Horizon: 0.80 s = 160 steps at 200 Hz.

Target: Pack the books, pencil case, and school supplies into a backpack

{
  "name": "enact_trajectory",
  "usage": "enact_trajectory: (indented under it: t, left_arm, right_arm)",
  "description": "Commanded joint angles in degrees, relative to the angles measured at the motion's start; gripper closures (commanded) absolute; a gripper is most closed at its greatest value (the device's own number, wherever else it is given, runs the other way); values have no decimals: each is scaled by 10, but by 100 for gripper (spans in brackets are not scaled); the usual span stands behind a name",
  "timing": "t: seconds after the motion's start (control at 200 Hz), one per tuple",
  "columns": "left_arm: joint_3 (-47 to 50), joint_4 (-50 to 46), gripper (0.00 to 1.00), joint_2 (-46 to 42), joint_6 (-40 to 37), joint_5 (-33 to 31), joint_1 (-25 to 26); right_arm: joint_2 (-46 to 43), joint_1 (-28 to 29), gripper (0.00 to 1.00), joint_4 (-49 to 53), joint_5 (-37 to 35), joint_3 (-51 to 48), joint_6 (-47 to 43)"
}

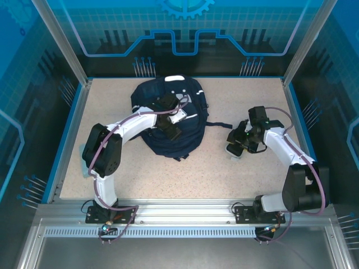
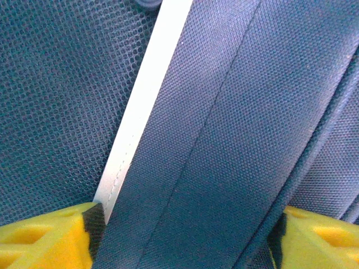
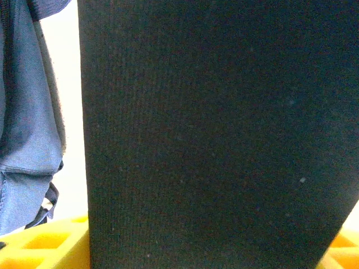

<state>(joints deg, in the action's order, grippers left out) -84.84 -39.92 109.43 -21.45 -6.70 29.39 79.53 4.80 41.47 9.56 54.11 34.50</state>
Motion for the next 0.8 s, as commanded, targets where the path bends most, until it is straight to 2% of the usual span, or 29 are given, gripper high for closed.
enact_trajectory:
  t: [0.0, 0.19, 0.295, 0.465, 0.645, 0.795]
  left_arm:
    - [-8, 16, 30, 8, -28, -55, 12]
    - [11, 74, 62, -23, -34, -100, 19]
    - [30, 106, 78, -60, -36, -97, 22]
    - [91, 193, 88, -144, -22, -78, 30]
    - [143, 280, 100, -224, 25, -75, 44]
    - [164, 315, 100, -279, 79, -80, 64]
  right_arm:
    - [-3, 9, 32, -6, 14, 12, 8]
    - [-5, 11, 32, -1, 15, 14, 7]
    - [-10, 12, 30, 0, 15, 14, 2]
    - [-10, 31, 30, 11, 17, 25, -24]
    - [-10, 85, 30, 20, 26, 46, -53]
    - [-7, 151, 31, 30, 30, 83, -67]
